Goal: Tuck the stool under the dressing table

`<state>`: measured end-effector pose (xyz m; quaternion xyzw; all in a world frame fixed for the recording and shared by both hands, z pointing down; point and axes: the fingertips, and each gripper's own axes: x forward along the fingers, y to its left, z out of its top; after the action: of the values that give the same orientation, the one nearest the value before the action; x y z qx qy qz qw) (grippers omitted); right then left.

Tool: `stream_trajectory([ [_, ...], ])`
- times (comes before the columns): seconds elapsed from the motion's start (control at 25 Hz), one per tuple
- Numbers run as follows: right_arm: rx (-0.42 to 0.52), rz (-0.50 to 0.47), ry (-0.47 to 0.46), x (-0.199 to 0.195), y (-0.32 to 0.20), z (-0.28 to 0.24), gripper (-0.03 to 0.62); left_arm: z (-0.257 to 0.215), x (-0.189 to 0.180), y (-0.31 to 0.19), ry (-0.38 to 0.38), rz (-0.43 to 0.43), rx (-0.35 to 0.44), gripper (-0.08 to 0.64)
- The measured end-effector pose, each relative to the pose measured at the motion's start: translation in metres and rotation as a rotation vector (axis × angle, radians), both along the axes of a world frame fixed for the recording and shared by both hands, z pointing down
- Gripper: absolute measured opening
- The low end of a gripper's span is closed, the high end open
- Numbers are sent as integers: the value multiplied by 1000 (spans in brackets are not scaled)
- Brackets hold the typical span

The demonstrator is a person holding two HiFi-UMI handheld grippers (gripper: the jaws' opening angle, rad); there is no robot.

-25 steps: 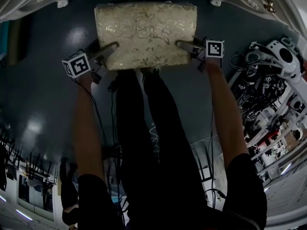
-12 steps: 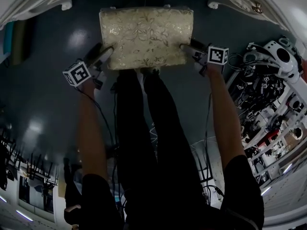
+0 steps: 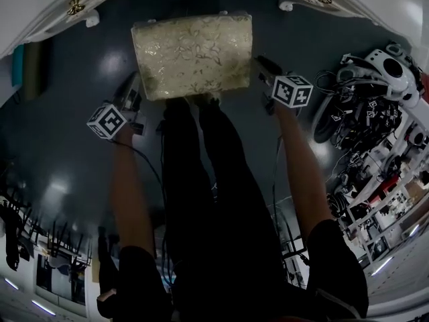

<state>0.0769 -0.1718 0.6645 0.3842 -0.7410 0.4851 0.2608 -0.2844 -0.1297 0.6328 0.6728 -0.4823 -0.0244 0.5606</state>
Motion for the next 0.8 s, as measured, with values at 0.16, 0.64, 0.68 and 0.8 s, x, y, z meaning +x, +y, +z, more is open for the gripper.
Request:
stream_trajectory([
  [0.16, 38, 1, 67, 1, 8, -19, -2, -19, 18, 5, -92, 24, 9, 8],
  [0.64, 158, -33, 41, -14, 18, -105, -2, -125, 28, 22, -385, -148, 87, 8],
  [0.68, 168, -34, 40, -15, 20, -110, -2, -132, 30, 26, -410, -145, 97, 8],
  [0.8, 187, -27, 40, -14, 26, -122, -2, -154, 36, 35, -449, -146, 137, 8],
])
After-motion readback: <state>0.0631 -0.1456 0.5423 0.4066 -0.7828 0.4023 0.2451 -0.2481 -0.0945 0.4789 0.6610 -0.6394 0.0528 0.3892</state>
